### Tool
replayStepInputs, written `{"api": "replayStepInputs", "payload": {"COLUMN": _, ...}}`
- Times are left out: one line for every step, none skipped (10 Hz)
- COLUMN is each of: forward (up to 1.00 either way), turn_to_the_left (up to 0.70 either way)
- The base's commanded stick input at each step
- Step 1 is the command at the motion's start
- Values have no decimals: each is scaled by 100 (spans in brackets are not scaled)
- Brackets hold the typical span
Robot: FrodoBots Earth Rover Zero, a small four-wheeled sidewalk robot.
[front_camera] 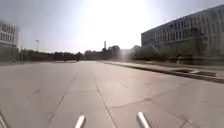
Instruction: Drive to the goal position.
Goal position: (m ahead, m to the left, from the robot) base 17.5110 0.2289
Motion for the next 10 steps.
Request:
{"api": "replayStepInputs", "payload": {"forward": 70, "turn_to_the_left": 0}}
{"api": "replayStepInputs", "payload": {"forward": 70, "turn_to_the_left": 0}}
{"api": "replayStepInputs", "payload": {"forward": 70, "turn_to_the_left": 0}}
{"api": "replayStepInputs", "payload": {"forward": 70, "turn_to_the_left": 0}}
{"api": "replayStepInputs", "payload": {"forward": 70, "turn_to_the_left": 0}}
{"api": "replayStepInputs", "payload": {"forward": 70, "turn_to_the_left": 0}}
{"api": "replayStepInputs", "payload": {"forward": 70, "turn_to_the_left": 0}}
{"api": "replayStepInputs", "payload": {"forward": 70, "turn_to_the_left": 0}}
{"api": "replayStepInputs", "payload": {"forward": 70, "turn_to_the_left": 0}}
{"api": "replayStepInputs", "payload": {"forward": 70, "turn_to_the_left": 0}}
